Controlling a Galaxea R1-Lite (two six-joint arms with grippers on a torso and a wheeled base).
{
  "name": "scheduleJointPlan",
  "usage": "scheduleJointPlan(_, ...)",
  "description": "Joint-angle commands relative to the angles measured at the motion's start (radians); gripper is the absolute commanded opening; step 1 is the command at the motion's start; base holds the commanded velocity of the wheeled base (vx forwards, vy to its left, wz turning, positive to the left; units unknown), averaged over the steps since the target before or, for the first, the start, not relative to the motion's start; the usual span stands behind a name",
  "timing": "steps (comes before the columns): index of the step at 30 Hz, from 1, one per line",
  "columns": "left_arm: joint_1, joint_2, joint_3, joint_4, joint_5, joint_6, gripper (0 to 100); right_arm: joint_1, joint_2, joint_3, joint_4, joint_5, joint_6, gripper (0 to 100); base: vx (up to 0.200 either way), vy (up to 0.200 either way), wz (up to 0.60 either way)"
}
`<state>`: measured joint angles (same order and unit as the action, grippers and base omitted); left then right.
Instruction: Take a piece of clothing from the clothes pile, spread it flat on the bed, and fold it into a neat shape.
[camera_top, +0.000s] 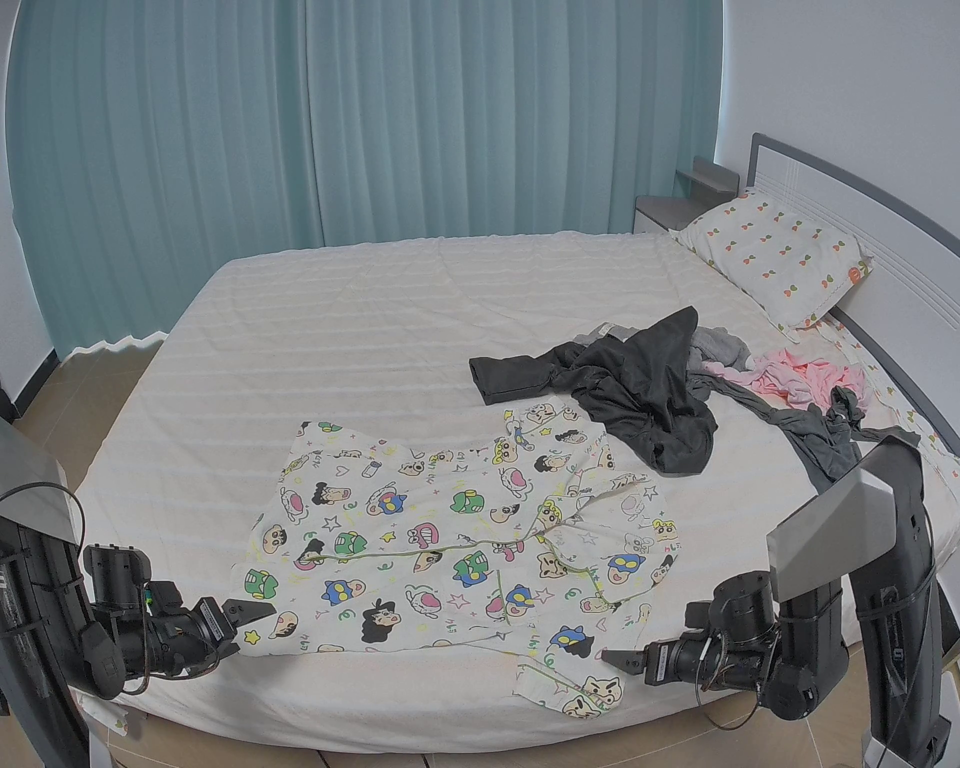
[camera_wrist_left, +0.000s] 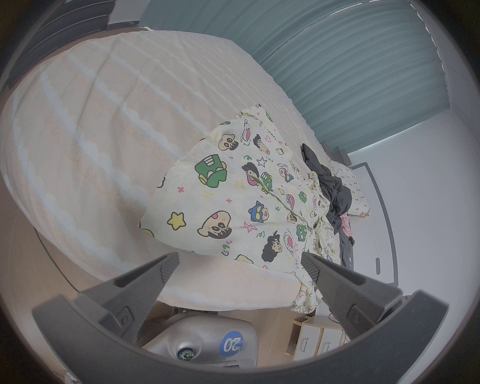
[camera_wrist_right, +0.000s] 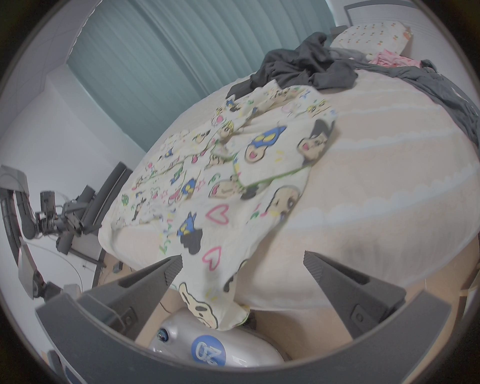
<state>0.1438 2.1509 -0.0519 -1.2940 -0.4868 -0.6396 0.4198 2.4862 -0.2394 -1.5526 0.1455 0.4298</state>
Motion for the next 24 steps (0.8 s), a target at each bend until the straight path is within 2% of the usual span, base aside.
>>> scheduleJointPlan(1, 0.002, -0.003, 0.000, -0.001, -0.001, 0.000, 100, -0.067, -0.113, 0.018, -0.011, 0.002, 0.027, 100, 0.200, 0.000, 0.00)
scheduleJointPlan(4, 0.000, -0.002, 0.000, -0.001, -0.001, 0.000, 100, -0.088, -0.145, 0.031, -0.011, 0.009, 0.037, 100, 0.200, 0.000, 0.00)
scheduleJointPlan(11, 0.000, 0.000, 0.000, -0.001, -0.001, 0.001, 100, -0.085, -0.142, 0.028, -0.011, 0.008, 0.035, 100, 0.200, 0.000, 0.00)
scheduleJointPlan(24, 0.000, -0.002, -0.002, -0.004, -0.001, -0.002, 100, -0.087, -0.144, 0.022, -0.011, 0.005, 0.037, 100, 0.000, 0.000, 0.00)
